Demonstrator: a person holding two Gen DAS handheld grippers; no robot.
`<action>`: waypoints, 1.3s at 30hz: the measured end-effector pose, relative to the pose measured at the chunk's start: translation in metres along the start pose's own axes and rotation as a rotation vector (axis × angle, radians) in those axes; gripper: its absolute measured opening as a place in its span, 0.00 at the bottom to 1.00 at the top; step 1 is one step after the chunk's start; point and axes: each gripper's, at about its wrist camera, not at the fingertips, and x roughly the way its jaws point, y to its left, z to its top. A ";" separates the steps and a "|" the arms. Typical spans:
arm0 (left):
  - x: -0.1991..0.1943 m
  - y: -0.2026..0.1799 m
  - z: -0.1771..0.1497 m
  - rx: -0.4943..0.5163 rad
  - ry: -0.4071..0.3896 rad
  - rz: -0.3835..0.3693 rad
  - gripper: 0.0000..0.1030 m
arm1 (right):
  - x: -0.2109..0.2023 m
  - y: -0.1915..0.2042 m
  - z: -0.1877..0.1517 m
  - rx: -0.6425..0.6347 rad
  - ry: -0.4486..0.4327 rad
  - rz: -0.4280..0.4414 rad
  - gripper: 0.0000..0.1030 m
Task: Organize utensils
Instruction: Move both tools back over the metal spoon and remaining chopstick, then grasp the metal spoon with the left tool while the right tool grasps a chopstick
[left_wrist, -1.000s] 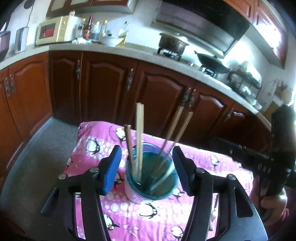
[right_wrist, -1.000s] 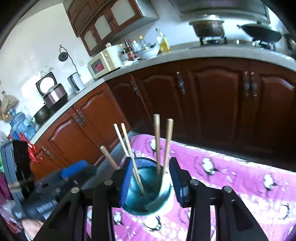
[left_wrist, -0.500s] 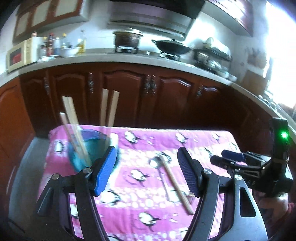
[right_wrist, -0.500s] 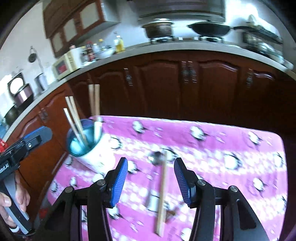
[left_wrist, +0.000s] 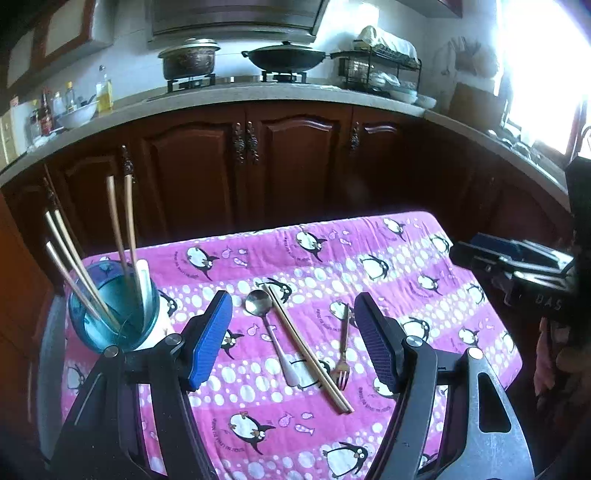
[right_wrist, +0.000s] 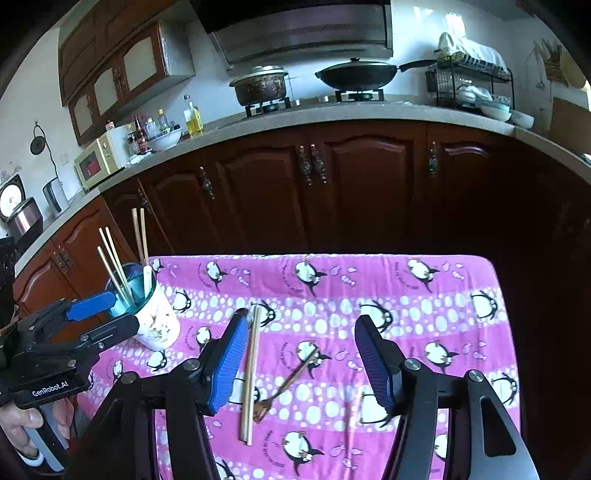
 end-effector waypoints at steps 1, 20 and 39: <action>0.001 -0.003 0.000 0.011 0.005 0.000 0.67 | -0.001 -0.002 0.000 0.005 -0.001 0.002 0.57; 0.010 0.026 -0.016 -0.072 0.054 0.044 0.67 | 0.016 -0.002 -0.010 0.009 0.043 0.029 0.60; 0.026 0.061 -0.032 -0.125 0.056 0.139 0.67 | 0.059 0.029 -0.021 -0.031 0.134 0.034 0.60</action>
